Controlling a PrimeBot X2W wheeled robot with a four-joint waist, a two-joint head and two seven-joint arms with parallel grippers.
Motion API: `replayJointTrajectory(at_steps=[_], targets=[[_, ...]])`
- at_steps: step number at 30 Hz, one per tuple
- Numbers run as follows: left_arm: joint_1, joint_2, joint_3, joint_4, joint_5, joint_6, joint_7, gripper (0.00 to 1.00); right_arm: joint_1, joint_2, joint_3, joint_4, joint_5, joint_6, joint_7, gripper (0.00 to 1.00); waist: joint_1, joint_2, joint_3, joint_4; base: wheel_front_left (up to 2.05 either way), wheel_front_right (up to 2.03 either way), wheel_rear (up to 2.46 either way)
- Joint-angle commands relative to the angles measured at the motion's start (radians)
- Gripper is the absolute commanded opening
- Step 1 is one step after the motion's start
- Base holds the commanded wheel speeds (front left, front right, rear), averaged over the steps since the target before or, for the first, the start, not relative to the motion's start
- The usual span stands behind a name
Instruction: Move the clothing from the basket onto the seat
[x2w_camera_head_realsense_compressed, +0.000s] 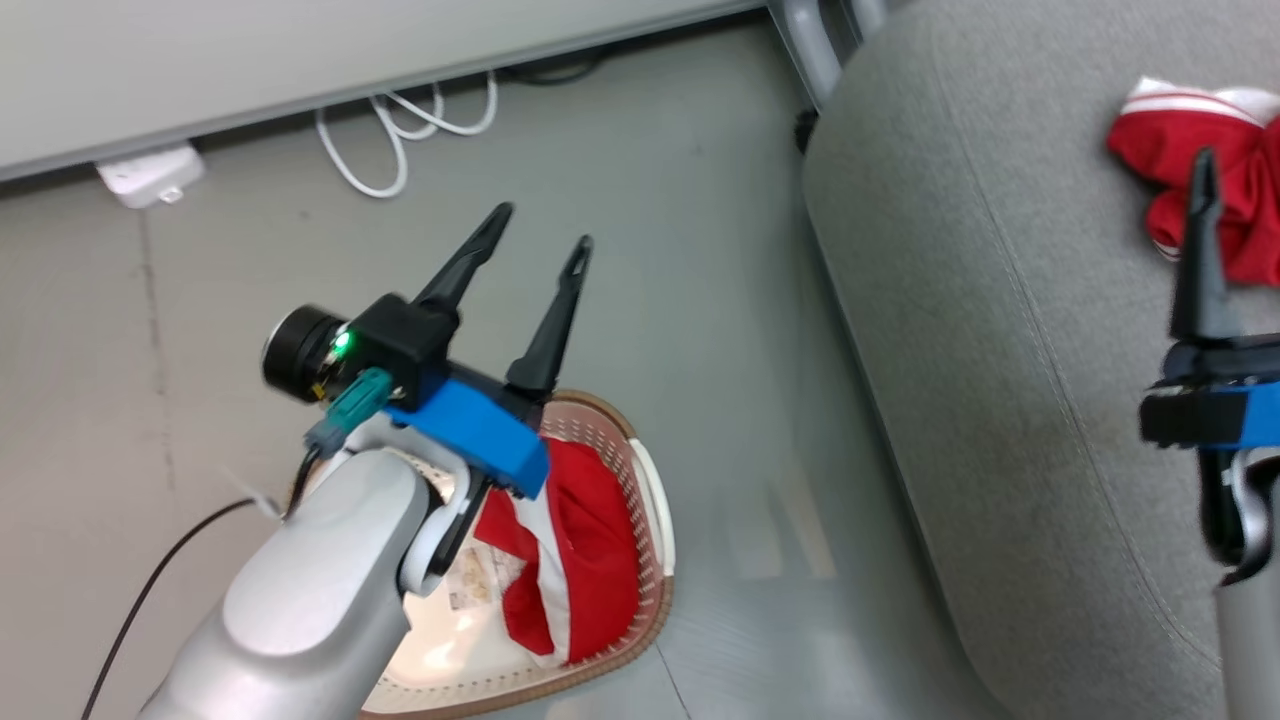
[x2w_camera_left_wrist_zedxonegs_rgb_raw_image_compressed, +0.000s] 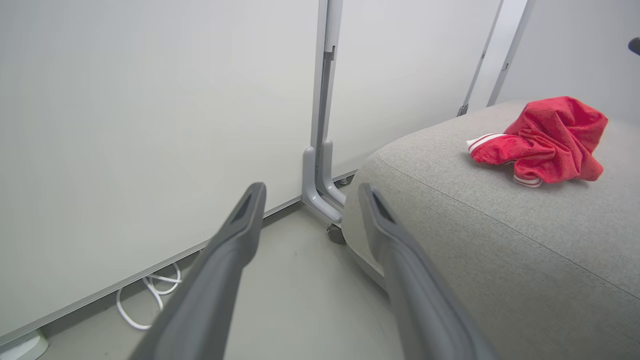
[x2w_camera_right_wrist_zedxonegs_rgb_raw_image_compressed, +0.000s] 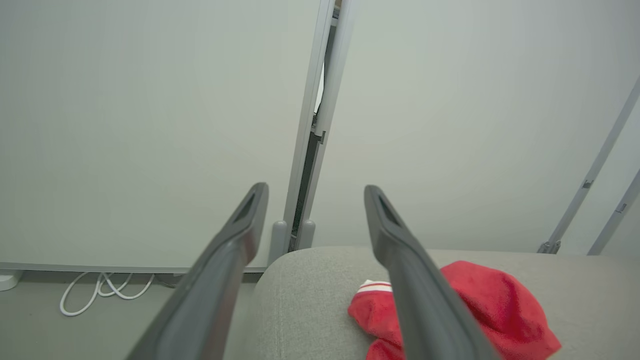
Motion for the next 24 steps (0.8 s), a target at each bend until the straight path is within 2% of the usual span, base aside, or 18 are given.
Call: replayJointTrajectory(at_steps=[1, 8, 12, 15, 24], targets=[[0.030, 0.009, 0.022, -0.007, 0.004, 0.008, -0.004, 1.00, 0.024, 0.006, 0.016, -0.003, 0.006, -0.001, 0.000, 1.00, 0.0003, 0.0000, -0.064, 0.062, 0.00, 0.00, 0.00], [0.190, 0.002, 0.210, -0.077, 0.049, 0.019, -0.004, 1.00, 0.080, 0.045, 0.105, -0.016, 0.017, -0.001, 0.000, 1.00, 0.0003, 0.0000, -0.137, 0.130, 0.00, 0.00, 0.00], [0.294, -0.013, 0.309, -0.111, 0.086, 0.008, -0.004, 1.00, 0.135, 0.073, 0.127, -0.016, 0.021, -0.001, 0.000, 1.00, 0.0003, 0.0000, -0.177, 0.157, 0.00, 0.00, 0.00], [0.386, -0.036, 0.381, -0.122, 0.126, -0.018, -0.004, 1.00, 0.212, 0.100, 0.132, -0.022, 0.034, -0.001, 0.000, 1.00, 0.0003, 0.0000, -0.212, 0.177, 0.00, 0.00, 0.00], [0.534, -0.097, 0.500, -0.126, 0.204, -0.078, -0.004, 1.00, 0.359, 0.144, 0.128, -0.005, 0.048, -0.001, 0.000, 1.00, 0.0003, 0.0000, -0.278, 0.193, 0.00, 0.00, 0.00]])
